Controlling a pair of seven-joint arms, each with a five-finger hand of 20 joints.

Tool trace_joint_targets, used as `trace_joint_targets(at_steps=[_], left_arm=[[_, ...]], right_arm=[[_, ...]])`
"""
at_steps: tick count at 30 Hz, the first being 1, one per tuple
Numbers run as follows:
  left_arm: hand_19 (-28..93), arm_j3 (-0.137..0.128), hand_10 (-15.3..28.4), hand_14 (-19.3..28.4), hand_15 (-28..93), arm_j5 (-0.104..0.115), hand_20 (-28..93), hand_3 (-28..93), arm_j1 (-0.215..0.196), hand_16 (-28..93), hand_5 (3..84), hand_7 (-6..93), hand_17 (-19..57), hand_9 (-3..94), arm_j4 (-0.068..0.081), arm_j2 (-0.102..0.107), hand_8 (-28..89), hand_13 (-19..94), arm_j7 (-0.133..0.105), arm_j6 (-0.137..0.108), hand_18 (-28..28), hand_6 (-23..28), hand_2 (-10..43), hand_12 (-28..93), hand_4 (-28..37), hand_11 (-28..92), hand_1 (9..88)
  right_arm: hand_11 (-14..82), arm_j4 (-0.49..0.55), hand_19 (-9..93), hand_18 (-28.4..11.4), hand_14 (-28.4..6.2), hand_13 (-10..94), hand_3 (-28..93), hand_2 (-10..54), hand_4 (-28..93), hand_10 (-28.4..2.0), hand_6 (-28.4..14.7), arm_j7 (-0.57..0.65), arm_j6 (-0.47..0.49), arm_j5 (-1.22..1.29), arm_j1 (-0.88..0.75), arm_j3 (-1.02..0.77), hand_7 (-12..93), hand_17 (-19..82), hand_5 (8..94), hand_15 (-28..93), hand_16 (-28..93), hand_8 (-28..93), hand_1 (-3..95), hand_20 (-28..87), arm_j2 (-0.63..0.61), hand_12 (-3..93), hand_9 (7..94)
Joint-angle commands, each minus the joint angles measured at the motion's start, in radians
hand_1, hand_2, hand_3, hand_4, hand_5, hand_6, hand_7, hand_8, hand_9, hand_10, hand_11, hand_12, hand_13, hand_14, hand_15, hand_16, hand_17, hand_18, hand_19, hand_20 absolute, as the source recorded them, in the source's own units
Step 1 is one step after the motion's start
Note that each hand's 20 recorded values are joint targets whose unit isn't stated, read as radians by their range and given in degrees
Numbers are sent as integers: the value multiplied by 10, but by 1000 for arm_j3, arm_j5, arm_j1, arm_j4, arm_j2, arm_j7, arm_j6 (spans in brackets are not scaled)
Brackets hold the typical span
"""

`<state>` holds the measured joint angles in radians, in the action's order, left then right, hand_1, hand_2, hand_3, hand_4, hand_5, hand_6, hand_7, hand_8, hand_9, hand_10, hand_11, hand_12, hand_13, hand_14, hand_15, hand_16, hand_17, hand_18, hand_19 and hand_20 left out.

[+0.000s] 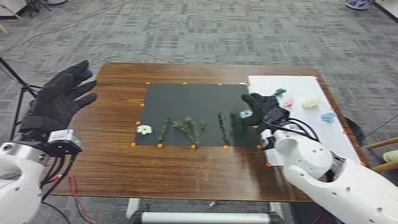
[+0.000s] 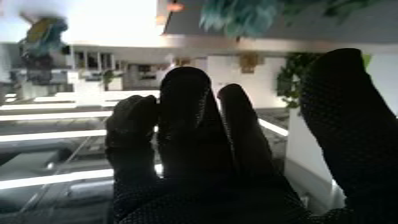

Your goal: Arrange flowers

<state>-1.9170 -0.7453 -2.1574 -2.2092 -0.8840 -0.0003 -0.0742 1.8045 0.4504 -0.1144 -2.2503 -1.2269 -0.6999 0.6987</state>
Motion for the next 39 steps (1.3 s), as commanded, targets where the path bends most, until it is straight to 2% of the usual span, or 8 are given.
trace_joint_targets(at_steps=[1, 9, 15, 23, 25, 27, 32, 39], left_arm=[[371, 3, 86, 116, 407, 4, 111, 672, 4, -51, 200, 201, -131, 147, 1, 0, -98, 47, 8, 8, 183, 16, -20, 186, -283, 184, 237], [370, 3, 87, 116, 407, 5, 112, 673, 6, -51, 200, 202, -131, 149, 3, 2, -98, 48, 10, 7, 183, 15, -20, 186, -283, 186, 237], [370, 4, 87, 117, 409, 5, 112, 673, 8, -52, 199, 201, -131, 150, 3, 4, -99, 48, 8, 4, 183, 16, -18, 185, -283, 183, 236], [371, 3, 87, 117, 407, 4, 112, 674, 7, -52, 199, 200, -130, 150, 2, 1, -97, 49, 8, 4, 183, 16, -18, 185, -283, 183, 236], [371, 0, 87, 117, 407, 4, 112, 673, 7, -52, 198, 201, -130, 150, 1, 3, -97, 48, 7, 5, 183, 16, -17, 186, -283, 183, 237], [371, -3, 88, 117, 407, 4, 112, 673, 5, -52, 199, 201, -130, 150, -1, 4, -97, 48, 5, 2, 183, 16, -17, 186, -283, 184, 237], [371, -14, 87, 117, 406, 5, 112, 673, -3, -52, 199, 202, -131, 150, -5, 7, -98, 48, 4, -3, 183, 16, -17, 185, -283, 183, 237], [371, -37, 88, 117, 407, 6, 112, 676, -4, -52, 200, 203, -130, 150, -5, 25, -98, 48, 5, -10, 183, 16, -18, 185, -283, 182, 235]], right_arm=[[105, -31, 834, -218, -115, 492, 891, -95, -283, -118, -66, -6, 57, -8, 68, 63, 138, 255, 339, 824, 280, -96, 303, 596, 6, 160, 363], [122, -60, 838, -217, -120, 493, 887, -95, -283, -104, -47, 12, 93, -65, 98, 95, 162, 260, 389, 831, 279, -109, 303, 593, 14, 165, 383], [137, -73, 859, -215, -119, 507, 882, -95, -283, -126, -36, 21, 111, -52, 120, 112, 184, 279, 438, 836, 279, -118, 307, 593, 25, 167, 430], [305, -100, 888, -201, -83, 576, 866, -95, -282, -85, 32, 27, -4, -74, 149, 168, 305, 319, 578, 819, 308, -160, 380, 578, 28, 228, 587], [224, -108, 897, -195, -72, 608, 807, -95, -282, -61, 34, 33, -48, -80, 160, 188, 389, 335, 630, 803, 335, -72, 456, 568, 25, 374, 682], [247, -109, 914, -190, -52, 661, 780, -95, -282, -39, 40, 24, -85, -78, 163, 189, 432, 369, 708, 781, 366, -36, 524, 560, 18, 483, 790], [267, -98, 922, -192, -46, 690, 797, -95, -282, -40, 35, 9, -187, -62, 226, 195, 414, 387, 753, 774, 374, -44, 533, 558, 38, 500, 818], [269, -190, 924, -193, -47, 694, 806, -95, -283, -44, 30, -84, -243, 32, 506, 371, 394, 389, 769, 768, 390, -45, 535, 558, 256, 489, 826]])
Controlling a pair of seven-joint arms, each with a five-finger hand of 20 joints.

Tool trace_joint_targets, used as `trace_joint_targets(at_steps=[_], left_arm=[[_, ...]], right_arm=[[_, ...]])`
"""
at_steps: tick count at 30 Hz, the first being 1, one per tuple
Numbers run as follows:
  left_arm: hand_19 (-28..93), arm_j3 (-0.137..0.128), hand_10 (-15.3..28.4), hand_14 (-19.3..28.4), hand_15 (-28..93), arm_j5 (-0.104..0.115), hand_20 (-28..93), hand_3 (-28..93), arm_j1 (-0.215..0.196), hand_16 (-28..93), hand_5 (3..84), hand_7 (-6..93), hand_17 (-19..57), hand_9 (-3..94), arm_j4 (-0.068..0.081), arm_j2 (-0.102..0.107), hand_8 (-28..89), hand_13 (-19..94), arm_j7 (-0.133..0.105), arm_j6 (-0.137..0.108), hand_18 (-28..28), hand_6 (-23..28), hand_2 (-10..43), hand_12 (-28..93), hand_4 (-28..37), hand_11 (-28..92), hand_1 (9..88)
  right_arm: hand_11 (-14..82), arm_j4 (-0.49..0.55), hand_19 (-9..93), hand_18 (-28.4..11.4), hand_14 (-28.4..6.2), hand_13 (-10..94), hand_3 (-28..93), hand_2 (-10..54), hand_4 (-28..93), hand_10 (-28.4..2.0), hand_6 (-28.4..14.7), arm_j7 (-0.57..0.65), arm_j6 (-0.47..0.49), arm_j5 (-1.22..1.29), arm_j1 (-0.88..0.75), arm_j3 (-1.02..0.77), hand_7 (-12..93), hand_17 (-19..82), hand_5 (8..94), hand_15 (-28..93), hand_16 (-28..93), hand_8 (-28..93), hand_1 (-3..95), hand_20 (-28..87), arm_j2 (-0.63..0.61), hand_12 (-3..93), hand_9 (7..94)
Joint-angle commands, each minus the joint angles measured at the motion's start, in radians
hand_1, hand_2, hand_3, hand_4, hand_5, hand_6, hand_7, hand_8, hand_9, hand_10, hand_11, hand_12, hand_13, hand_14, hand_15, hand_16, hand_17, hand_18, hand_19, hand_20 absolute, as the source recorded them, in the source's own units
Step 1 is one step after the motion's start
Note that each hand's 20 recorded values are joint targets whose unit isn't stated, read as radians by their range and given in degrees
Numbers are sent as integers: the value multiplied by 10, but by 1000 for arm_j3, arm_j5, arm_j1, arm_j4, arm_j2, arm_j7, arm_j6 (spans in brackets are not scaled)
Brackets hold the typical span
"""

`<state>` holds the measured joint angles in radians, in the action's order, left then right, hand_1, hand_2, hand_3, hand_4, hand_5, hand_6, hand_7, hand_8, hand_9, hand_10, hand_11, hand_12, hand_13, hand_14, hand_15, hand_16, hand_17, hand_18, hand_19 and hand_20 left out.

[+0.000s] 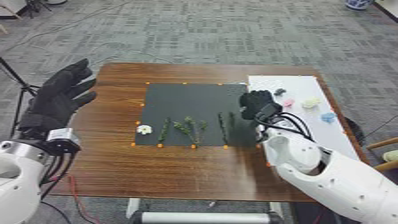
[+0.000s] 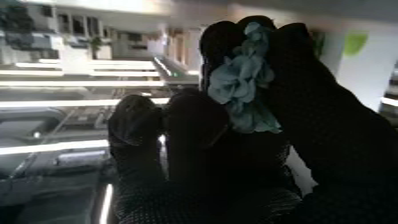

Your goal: Arrange flowers

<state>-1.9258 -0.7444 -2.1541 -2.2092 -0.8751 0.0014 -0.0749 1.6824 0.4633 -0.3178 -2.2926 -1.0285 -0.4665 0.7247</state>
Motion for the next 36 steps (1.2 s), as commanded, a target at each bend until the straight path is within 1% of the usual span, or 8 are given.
trace_joint_targets(at_steps=[1, 4, 6, 8, 10, 16, 30, 36], left_arm=[[371, -22, 87, 117, 407, 6, 112, 676, 4, -52, 200, 203, -131, 150, -1, 25, -98, 48, 4, -10, 183, 16, -18, 186, -283, 182, 235], [371, 16, 88, 116, 406, 9, 112, 675, 71, -52, 201, 204, -130, 150, 21, 60, -99, 48, 13, -2, 183, 17, -19, 186, -283, 182, 236], [372, 56, 88, 116, 405, 4, 112, 676, 133, -52, 202, 204, -131, 150, 43, 84, -100, 48, 25, 9, 183, 16, -19, 186, -283, 182, 236], [372, 72, 87, 116, 405, 3, 112, 675, 160, -51, 202, 205, -131, 149, 47, 92, -99, 48, 23, 13, 183, 16, -18, 186, -283, 181, 236], [372, 78, 87, 116, 406, 2, 112, 674, 169, -50, 201, 203, -131, 149, 50, 102, -100, 48, 16, 9, 183, 16, -17, 186, -283, 181, 237], [371, 50, 88, 117, 406, -1, 111, 674, 141, -51, 204, 202, -130, 150, 28, 109, -99, 48, 6, 11, 183, 17, -18, 186, -283, 181, 237], [370, 110, 88, 117, 405, 1, 111, 675, 193, -51, 205, 202, -130, 151, 47, 116, -99, 48, 0, 26, 183, 17, -19, 185, -283, 180, 237], [370, 125, 88, 116, 406, 1, 112, 674, 211, -50, 205, 200, -130, 151, 53, 118, -99, 49, 2, 32, 183, 17, -18, 186, -283, 181, 237]], right_arm=[[269, -82, 924, -194, -47, 694, 806, -95, -283, -44, 30, -95, -56, 93, 350, 177, 393, 389, 769, 768, 390, -44, 535, 558, 259, 488, 827], [270, -133, 924, -194, -48, 691, 804, -95, -283, -46, 31, -89, -91, 124, 440, 267, 396, 385, 767, 771, 393, -44, 534, 562, 342, 492, 821], [275, -174, 925, -191, -49, 689, 803, -95, -283, -49, 31, -110, -44, 125, 439, 252, 405, 382, 761, 776, 392, -47, 535, 566, 397, 485, 816], [280, -219, 924, -190, -48, 688, 800, -95, -283, -49, 32, -128, -28, 137, 452, 270, 412, 381, 758, 780, 387, -50, 536, 568, 443, 478, 814], [286, -242, 923, -189, -49, 688, 804, -95, -283, -48, 32, -127, -8, 138, 457, 300, 418, 381, 756, 785, 383, -53, 534, 570, 471, 473, 812], [288, -260, 922, -192, -50, 685, 802, -95, -283, -46, 36, -74, -22, 139, 485, 435, 423, 379, 753, 793, 375, -61, 532, 572, 517, 462, 815], [172, -395, 925, -196, -53, 698, 782, -95, -283, -35, 55, 13, -29, 154, 536, 558, 332, 389, 800, 797, 340, -53, 534, 565, 615, 444, 875], [152, -415, 926, -197, -53, 697, 781, -95, -283, -36, 58, 49, 25, 120, 512, 540, 327, 386, 798, 797, 344, -49, 534, 567, 627, 441, 878]])
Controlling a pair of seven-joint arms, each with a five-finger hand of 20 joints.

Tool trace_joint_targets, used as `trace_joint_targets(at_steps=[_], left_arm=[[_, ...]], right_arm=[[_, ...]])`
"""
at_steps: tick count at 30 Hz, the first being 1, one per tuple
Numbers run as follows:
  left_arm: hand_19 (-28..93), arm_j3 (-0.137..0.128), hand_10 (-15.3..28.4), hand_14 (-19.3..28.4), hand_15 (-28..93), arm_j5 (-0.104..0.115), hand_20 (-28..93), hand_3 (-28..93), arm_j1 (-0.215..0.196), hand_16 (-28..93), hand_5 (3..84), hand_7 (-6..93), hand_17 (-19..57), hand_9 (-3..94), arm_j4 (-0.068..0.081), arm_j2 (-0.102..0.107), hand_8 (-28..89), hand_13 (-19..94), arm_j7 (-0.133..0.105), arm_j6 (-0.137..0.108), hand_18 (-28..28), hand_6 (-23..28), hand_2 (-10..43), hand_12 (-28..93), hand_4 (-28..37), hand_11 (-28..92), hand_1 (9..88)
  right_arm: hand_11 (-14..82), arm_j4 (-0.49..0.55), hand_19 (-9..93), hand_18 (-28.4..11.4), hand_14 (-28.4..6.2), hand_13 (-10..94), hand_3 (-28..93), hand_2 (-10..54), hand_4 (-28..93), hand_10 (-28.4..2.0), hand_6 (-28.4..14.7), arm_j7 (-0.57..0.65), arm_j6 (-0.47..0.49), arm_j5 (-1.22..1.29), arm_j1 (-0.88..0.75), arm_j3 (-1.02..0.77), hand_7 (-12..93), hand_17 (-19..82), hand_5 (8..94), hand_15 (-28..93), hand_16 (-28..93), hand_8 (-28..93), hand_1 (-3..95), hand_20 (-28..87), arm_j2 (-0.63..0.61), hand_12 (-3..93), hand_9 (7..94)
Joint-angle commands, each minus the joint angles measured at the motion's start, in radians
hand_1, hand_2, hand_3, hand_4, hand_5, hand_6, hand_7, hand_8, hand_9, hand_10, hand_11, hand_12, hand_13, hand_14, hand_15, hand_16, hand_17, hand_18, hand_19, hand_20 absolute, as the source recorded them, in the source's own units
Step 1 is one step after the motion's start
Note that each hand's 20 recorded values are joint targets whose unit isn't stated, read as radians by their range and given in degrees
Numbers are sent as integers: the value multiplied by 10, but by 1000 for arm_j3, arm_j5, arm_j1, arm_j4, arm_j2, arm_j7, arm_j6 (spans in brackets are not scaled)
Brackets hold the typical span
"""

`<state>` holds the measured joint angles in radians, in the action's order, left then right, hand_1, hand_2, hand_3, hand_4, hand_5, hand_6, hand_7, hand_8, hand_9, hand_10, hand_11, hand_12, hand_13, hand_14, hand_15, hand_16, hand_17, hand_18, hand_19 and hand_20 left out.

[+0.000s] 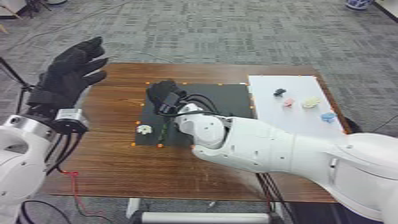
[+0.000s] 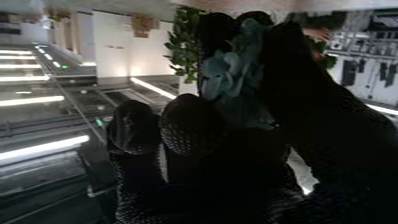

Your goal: Arrange flowers

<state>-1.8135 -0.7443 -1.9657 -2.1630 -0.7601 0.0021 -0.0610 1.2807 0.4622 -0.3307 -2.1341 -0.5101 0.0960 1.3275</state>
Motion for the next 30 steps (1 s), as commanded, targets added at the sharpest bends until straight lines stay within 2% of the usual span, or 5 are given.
trace_joint_targets(at_steps=[1, 9, 20, 25, 30], left_arm=[[370, 13, 88, 117, 406, 0, 112, 674, 23, -51, 205, 200, -130, 151, 7, 3, -98, 49, 0, 18, 183, 17, -18, 187, -283, 181, 237], [371, 20, 87, 117, 407, 2, 112, 673, 29, -51, 205, 202, -130, 151, 10, 2, -98, 48, 1, 18, 184, 17, -18, 186, -283, 181, 237], [371, 27, 88, 117, 407, 2, 111, 673, 34, -52, 206, 202, -131, 151, 12, -1, -99, 48, -2, 19, 184, 17, -16, 185, -283, 180, 236], [371, 26, 88, 117, 407, 3, 111, 673, 33, -52, 205, 200, -131, 151, 13, -1, -99, 48, 0, 20, 183, 17, -16, 186, -283, 181, 237], [371, 24, 89, 117, 407, 1, 111, 674, 32, -52, 205, 201, -131, 151, 13, -3, -98, 48, -2, 21, 184, 17, -16, 185, -283, 180, 236]], right_arm=[[146, -5, 925, -196, -53, 697, 781, -95, -283, -35, 59, 52, 70, -48, -18, -43, 323, 386, 796, 797, 344, -50, 533, 566, 21, 439, 877], [94, 13, 920, -197, -56, 667, 711, -95, -283, -35, 55, 19, 122, -41, -35, -73, 313, 367, 702, 808, 351, -71, 489, 578, 13, 389, 811], [180, 21, 917, -198, -61, 657, 715, -95, -283, -57, 53, 14, 153, -35, -47, -88, 241, 361, 645, 804, 342, -133, 454, 579, 10, 170, 721], [172, 22, 912, -200, -61, 648, 711, -95, -283, -65, 52, 22, 182, -40, -50, -96, 243, 358, 625, 798, 345, -164, 452, 582, 8, 160, 702], [170, 16, 909, -200, -62, 645, 736, -95, -283, -70, 51, 62, 131, -34, -29, -52, 245, 356, 620, 798, 344, -163, 428, 584, 9, 158, 695]])
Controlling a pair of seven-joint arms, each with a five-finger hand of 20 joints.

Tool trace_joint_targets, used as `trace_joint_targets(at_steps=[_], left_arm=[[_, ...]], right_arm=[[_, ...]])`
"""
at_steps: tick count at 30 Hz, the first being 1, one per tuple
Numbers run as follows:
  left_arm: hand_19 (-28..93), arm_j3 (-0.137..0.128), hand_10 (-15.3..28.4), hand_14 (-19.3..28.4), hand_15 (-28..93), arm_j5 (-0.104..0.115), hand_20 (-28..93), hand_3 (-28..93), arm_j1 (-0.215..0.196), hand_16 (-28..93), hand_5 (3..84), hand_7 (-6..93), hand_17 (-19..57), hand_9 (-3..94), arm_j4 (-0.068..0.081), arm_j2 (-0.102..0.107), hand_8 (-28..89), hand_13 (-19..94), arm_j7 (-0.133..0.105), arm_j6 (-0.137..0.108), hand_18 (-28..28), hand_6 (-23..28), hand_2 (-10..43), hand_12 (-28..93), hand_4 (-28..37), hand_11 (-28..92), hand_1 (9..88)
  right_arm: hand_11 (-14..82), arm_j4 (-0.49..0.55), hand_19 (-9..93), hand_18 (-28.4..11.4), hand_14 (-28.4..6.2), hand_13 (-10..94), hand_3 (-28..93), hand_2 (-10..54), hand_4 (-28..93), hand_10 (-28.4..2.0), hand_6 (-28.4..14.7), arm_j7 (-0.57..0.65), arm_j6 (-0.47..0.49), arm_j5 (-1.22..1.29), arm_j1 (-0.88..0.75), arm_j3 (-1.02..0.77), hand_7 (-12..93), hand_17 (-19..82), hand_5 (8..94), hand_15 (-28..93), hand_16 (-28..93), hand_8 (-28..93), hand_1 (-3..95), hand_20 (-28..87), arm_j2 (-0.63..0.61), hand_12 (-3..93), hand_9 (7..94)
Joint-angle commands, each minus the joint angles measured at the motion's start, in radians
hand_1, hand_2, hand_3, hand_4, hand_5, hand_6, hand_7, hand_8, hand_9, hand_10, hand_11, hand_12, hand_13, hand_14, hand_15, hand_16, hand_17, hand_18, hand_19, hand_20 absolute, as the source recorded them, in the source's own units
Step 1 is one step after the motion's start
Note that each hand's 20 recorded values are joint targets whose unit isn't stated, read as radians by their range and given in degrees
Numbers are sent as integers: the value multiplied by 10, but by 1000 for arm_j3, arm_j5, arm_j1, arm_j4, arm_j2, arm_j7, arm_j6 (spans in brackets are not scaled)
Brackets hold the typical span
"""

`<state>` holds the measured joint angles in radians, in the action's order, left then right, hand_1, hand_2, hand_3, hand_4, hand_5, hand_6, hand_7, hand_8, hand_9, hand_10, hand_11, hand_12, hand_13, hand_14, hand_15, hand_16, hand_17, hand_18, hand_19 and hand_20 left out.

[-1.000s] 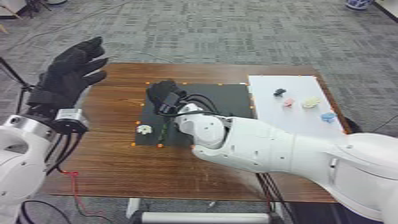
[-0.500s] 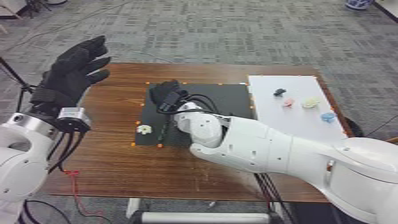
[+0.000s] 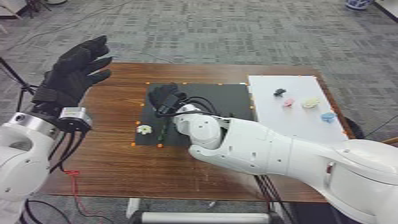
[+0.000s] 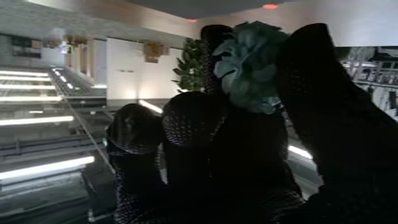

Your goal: Arrange flowers

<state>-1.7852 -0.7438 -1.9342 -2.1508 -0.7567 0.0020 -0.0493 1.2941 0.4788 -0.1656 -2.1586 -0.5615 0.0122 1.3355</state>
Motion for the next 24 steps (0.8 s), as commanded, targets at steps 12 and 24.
trace_joint_targets(at_steps=[12, 24], left_arm=[[372, -2, 86, 115, 406, 2, 111, 675, 2, -52, 205, 201, -131, 152, 2, -7, -99, 50, -2, 8, 184, 17, -16, 185, -283, 180, 237], [372, -8, 86, 117, 408, 1, 111, 674, -8, -53, 205, 202, -131, 152, -2, -12, -98, 48, 1, 2, 184, 16, -15, 186, -283, 181, 236]], right_arm=[[163, 9, 905, -203, -66, 631, 699, -95, -283, -80, 45, 52, 6, -15, 13, 10, 242, 347, 596, 798, 338, -162, 432, 590, 0, 158, 665], [160, 31, 900, -204, -73, 613, 756, -95, -283, -85, 28, 61, 20, -24, 16, -1, 237, 336, 578, 800, 333, -156, 382, 594, -16, 159, 633]])
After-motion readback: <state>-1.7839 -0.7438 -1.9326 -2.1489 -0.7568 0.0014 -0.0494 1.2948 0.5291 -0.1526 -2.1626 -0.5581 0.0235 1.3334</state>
